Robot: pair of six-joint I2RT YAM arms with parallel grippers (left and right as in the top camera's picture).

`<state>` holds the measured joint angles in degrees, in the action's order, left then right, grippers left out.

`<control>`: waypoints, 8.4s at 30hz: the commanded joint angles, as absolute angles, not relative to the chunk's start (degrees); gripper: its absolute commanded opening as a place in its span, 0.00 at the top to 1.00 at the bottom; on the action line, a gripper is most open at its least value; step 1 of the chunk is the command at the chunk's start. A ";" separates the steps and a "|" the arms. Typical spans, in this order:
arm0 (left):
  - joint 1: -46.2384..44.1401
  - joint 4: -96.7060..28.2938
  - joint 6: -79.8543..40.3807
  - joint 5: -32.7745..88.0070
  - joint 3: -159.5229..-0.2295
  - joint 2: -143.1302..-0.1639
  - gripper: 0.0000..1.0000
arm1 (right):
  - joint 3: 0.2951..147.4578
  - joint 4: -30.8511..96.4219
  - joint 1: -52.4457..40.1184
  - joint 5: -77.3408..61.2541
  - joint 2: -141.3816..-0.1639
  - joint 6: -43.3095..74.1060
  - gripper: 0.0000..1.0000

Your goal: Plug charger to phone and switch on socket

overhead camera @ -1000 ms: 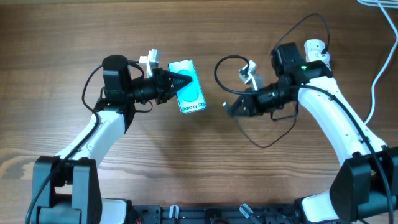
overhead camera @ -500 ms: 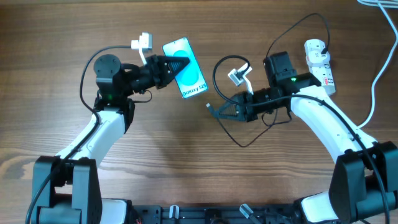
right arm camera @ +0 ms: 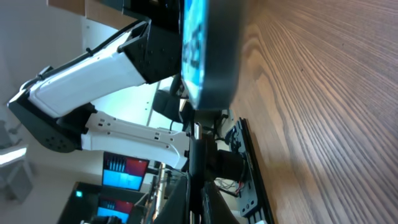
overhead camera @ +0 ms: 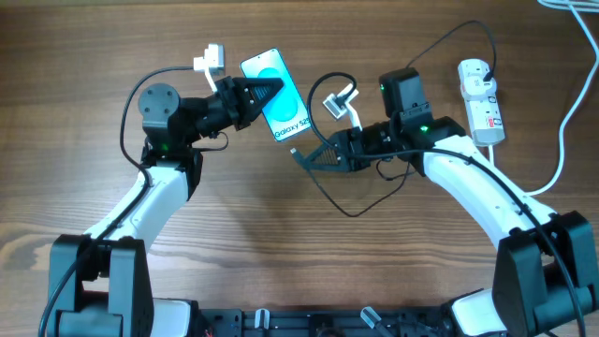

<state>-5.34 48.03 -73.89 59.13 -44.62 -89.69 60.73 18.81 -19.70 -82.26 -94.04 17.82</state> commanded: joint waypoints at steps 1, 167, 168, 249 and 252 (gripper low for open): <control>-5.37 48.71 -74.46 58.46 -45.25 -89.36 0.96 | 60.58 17.87 -19.81 -82.89 -93.34 19.73 0.96; -0.54 45.41 -72.27 62.11 -45.25 -89.36 0.96 | 60.55 0.69 -21.80 -75.79 -93.32 43.64 0.96; -0.54 45.41 -72.29 62.11 -45.25 -89.36 0.96 | 60.55 0.69 -21.80 -75.46 -93.32 43.68 0.96; -6.37 45.43 -70.78 78.98 -45.21 -89.21 0.96 | 60.49 -10.59 -24.51 -70.06 -93.32 48.25 0.95; -6.39 45.41 -70.81 81.67 -45.21 -89.21 0.96 | 60.49 -10.79 -24.51 -70.04 -93.32 48.21 0.96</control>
<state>-1.34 45.47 -72.34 67.70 -46.09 -89.69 58.50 -8.21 -24.71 -77.21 -94.04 48.01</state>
